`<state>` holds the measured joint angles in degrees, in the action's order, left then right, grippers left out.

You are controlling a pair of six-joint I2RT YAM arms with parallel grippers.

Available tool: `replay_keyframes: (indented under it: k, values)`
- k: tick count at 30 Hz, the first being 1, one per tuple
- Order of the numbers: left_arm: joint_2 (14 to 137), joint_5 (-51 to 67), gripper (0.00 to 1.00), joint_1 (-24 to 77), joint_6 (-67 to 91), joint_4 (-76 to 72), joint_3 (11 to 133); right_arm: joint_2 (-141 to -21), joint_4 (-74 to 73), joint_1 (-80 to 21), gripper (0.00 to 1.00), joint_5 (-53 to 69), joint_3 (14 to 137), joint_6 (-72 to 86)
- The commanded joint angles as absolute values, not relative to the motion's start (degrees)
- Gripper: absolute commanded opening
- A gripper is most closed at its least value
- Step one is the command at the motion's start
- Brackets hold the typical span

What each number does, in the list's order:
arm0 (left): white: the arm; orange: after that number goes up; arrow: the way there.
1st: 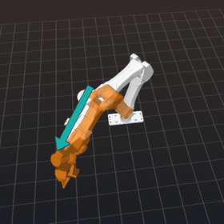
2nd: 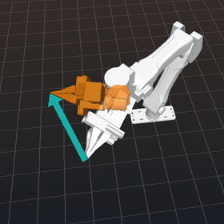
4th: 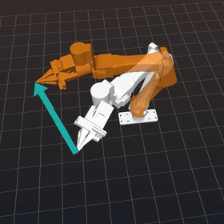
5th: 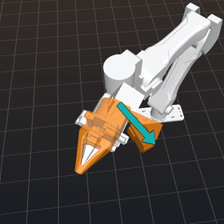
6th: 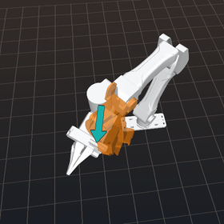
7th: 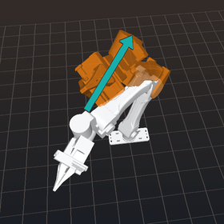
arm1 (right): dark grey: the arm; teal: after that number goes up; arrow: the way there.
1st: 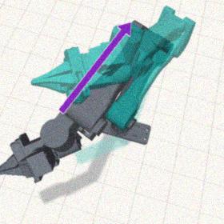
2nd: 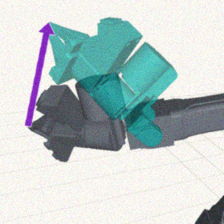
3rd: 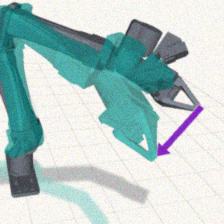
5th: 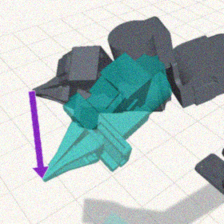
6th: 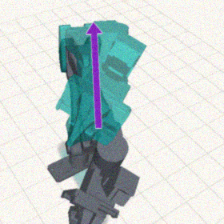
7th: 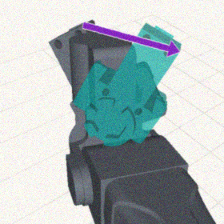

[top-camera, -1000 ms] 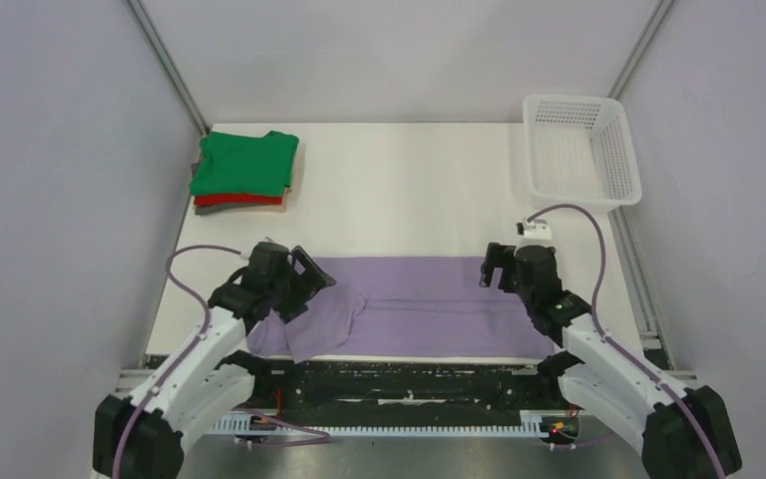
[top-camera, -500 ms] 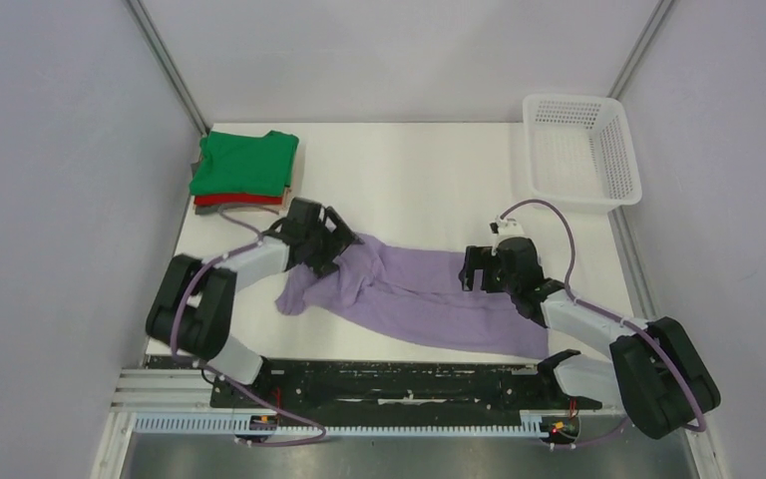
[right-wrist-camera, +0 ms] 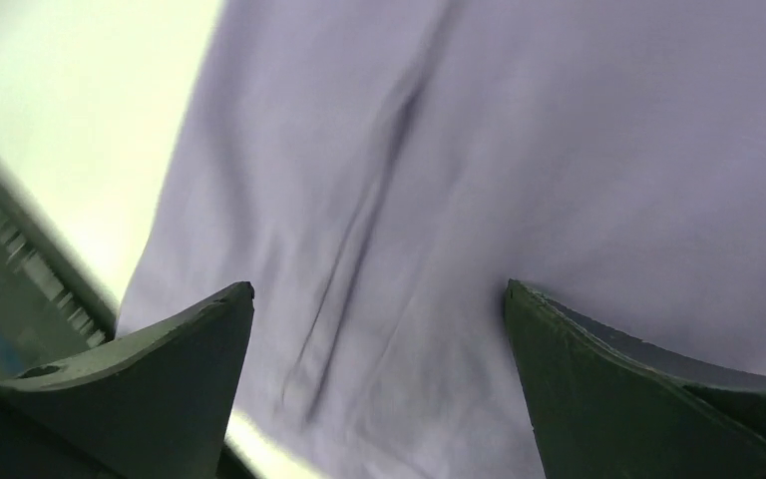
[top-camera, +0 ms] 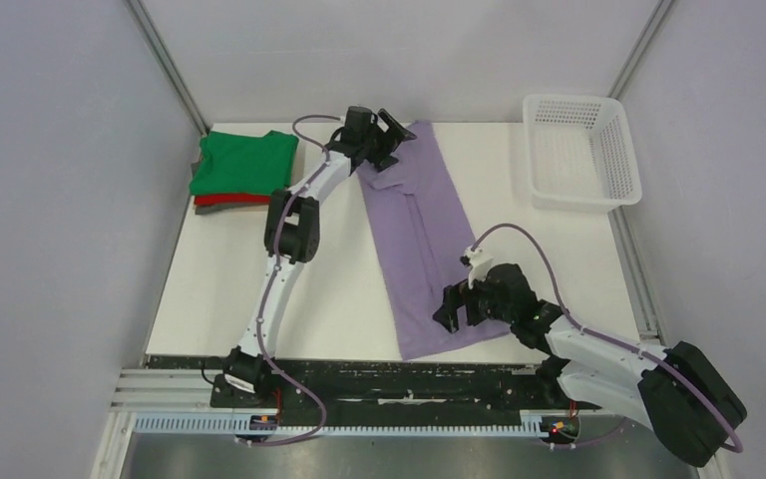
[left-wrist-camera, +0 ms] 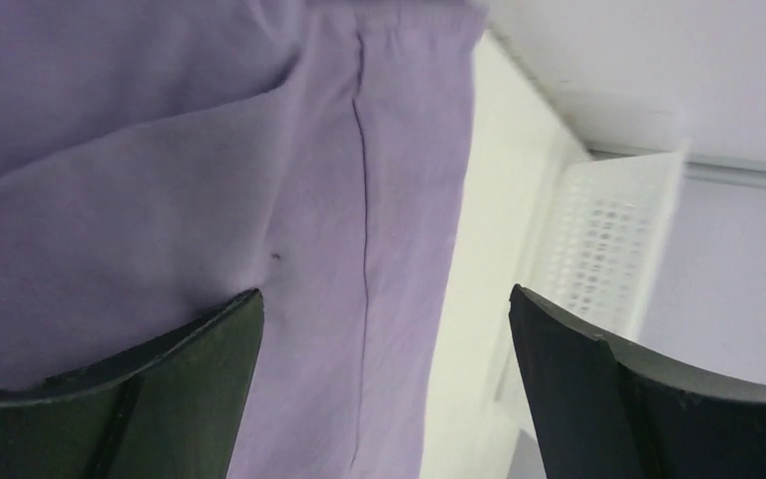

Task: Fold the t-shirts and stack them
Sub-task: Rotate the tshirt 90 degrees, then grab the bottom of the folded rectangular tshirt with both arms

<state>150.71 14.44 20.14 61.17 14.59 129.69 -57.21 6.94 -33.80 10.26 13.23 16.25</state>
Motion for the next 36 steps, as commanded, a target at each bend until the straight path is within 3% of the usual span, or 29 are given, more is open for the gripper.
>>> replay_keyframes:
  k: [1, 4, 13, 21, 25, 29, 33, 36]
  values:
    - [168.0, 22.6, 1.0, 23.0, 67.8, 11.7, 147.5, -58.0, 9.2, -42.4, 0.98, 23.1, 12.1, 17.0]
    - [167.7, 21.1, 1.0, 23.9, 71.4, 1.5, 144.3, -57.2, 11.8, -45.9, 0.98, 23.3, 13.7, 16.3]
    - [160.6, 20.7, 1.0, 24.4, 60.0, 3.8, 144.5, -49.6, 11.3, -46.4, 0.98, 12.8, 15.1, 17.0]
    - [136.1, 29.4, 1.0, 26.8, 43.8, 11.9, 136.0, -37.9, 0.5, -46.3, 0.98, -12.6, 15.7, 21.5]
    - [118.7, 27.9, 1.0, 28.6, 38.1, 15.6, 119.9, -36.3, -7.4, -46.2, 0.98, -19.4, 18.2, 23.1]
    - [99.8, 19.8, 1.0, 31.6, 37.5, 18.8, 95.7, -37.5, -17.7, -45.9, 0.98, -23.9, 21.2, 26.4]
    - [82.4, 5.8, 1.0, 39.6, 43.3, 15.1, 68.8, -37.1, -29.7, -44.8, 0.98, -25.9, 22.8, 30.0]
    - [75.1, 5.1, 1.0, 44.3, 48.6, 14.1, 53.6, -35.2, -33.7, -44.3, 0.98, -25.4, 23.0, 30.9]
